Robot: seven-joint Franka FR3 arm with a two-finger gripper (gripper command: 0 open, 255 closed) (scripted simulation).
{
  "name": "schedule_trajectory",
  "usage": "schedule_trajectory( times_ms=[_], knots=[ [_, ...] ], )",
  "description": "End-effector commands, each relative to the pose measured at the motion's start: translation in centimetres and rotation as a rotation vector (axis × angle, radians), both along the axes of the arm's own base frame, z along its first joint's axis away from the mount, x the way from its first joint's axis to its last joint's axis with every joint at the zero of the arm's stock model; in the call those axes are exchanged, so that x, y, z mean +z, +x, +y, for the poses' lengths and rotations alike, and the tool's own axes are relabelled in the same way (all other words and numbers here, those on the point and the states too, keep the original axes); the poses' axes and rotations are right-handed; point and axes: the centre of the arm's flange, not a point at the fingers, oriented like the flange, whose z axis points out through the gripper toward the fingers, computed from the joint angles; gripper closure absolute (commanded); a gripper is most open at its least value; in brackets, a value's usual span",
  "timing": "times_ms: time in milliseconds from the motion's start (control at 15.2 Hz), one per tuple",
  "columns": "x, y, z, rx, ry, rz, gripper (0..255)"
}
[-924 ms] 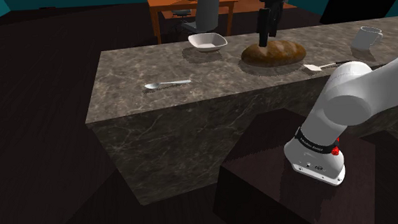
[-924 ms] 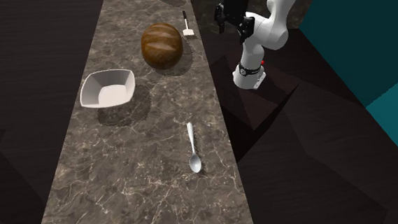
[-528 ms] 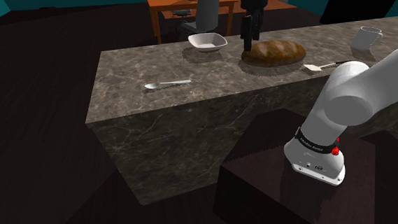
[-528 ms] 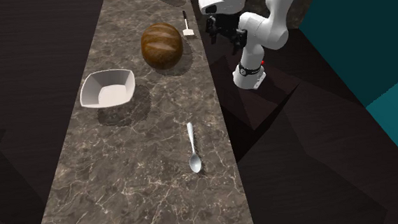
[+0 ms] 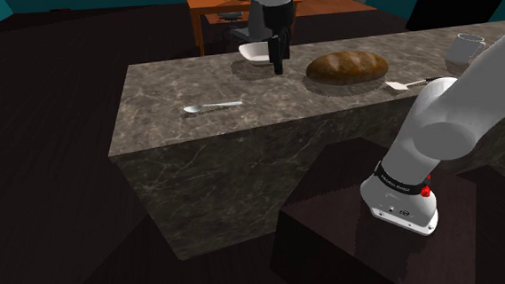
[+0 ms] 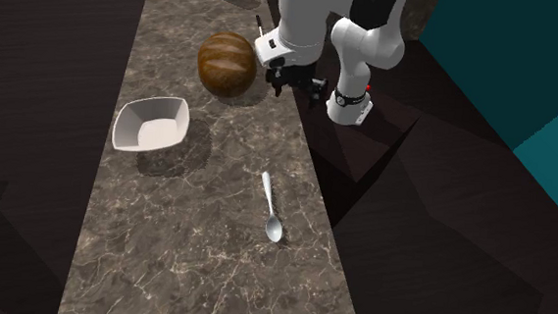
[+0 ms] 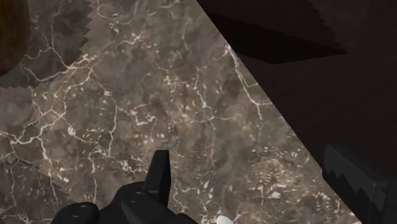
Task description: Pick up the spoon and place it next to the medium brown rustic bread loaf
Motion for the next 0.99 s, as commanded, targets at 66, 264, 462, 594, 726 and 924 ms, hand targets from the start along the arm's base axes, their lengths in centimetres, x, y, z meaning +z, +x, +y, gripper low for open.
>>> schedule_trajectory(
  times_ms=[66,264,462,594,726,924],
  knots=[
    [-1.7,3.3,1.5,0.069,-0.012,0.003,0],
    [-3.5,6.5,3.3,0.137,-0.025,0.007,0],
    [-5.2,9.6,5.3,0.205,-0.038,0.011,0],
    [-6.4,11.5,6.7,0.25,-0.047,0.013,0],
    [-7.6,13.4,8.2,0.295,-0.055,0.016,0],
    [-9.5,16.1,10.6,0.363,-0.068,0.02,0]
  ],
)
